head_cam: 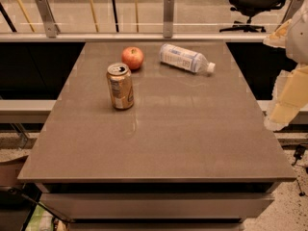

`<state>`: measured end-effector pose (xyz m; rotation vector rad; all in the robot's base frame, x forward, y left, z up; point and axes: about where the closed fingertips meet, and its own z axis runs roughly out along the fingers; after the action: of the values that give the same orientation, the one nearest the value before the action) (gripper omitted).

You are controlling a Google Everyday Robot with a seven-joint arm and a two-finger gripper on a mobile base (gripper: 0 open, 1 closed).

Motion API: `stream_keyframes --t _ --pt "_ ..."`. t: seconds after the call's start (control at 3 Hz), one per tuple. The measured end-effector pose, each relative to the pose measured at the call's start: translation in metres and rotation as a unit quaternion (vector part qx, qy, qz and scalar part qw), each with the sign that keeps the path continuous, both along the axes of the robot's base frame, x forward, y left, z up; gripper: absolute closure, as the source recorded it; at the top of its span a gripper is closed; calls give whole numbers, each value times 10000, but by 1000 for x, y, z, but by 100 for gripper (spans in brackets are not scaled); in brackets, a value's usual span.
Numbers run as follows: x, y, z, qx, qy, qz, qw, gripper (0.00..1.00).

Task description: Knock orange can over

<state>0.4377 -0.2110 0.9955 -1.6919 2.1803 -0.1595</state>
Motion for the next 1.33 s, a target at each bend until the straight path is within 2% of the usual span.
stream_keyframes --t 0.33,0.67,1.0,1.33 --pt "0 0 0 0 -1 0 10000 0" --pt "10 0 5 440 -80 -218 9988 0" --pt "21 5 0 1229 -219 -548 9907 0" --pt "37 14 -11 2150 -485 -934 9709 0"
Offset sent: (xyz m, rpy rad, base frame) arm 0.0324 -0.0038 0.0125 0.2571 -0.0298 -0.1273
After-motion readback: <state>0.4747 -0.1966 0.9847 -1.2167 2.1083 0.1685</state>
